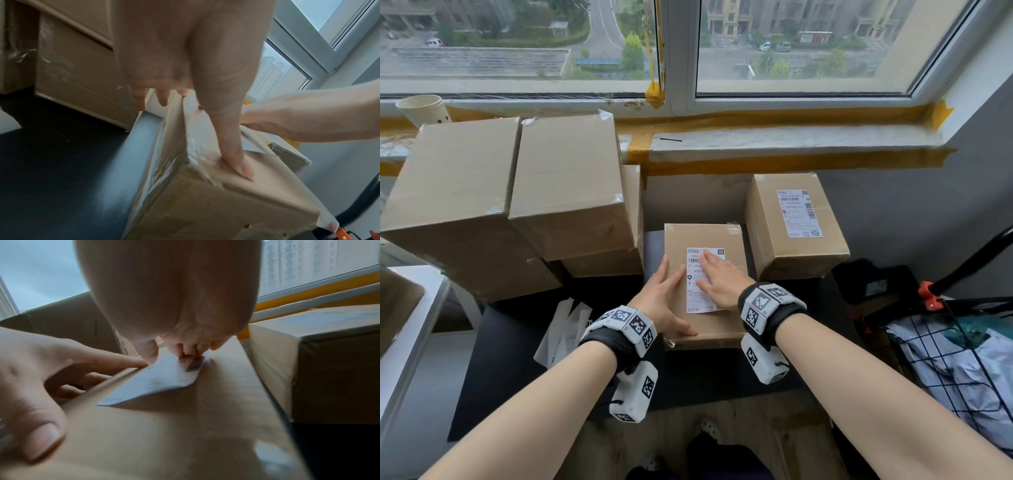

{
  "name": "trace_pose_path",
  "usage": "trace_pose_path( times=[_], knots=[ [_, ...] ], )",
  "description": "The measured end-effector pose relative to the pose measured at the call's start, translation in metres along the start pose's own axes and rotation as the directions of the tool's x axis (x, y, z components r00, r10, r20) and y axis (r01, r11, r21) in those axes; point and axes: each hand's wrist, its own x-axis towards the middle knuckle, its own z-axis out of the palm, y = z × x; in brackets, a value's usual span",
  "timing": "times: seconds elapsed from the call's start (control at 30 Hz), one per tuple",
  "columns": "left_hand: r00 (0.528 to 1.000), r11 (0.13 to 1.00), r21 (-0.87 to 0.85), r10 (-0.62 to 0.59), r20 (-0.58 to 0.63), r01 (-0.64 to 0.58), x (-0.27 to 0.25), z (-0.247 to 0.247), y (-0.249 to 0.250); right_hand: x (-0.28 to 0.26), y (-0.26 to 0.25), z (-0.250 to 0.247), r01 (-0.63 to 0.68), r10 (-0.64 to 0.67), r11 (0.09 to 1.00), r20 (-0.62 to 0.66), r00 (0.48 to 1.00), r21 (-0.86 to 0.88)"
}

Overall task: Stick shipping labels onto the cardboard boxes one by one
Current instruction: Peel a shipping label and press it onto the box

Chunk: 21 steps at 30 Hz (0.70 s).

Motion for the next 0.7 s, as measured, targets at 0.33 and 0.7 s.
trace_pose_path(
  times=[0.33,0.7],
  knots=[
    [0.998,0.997,0.059,-0.037,-0.045,0.040,-0.003,0.005,0.001,-0.018,-0.007,0.020,-0.040,0.040,0.999,-0.036,0.999,0.017],
    [0.998,0.991,0.133,-0.016,-0.054,0.023,-0.015,0.011,-0.002,-0.049,-0.009,0.043,-0.005,0.009,0.999,-0.109,0.994,0.039]
  ],
)
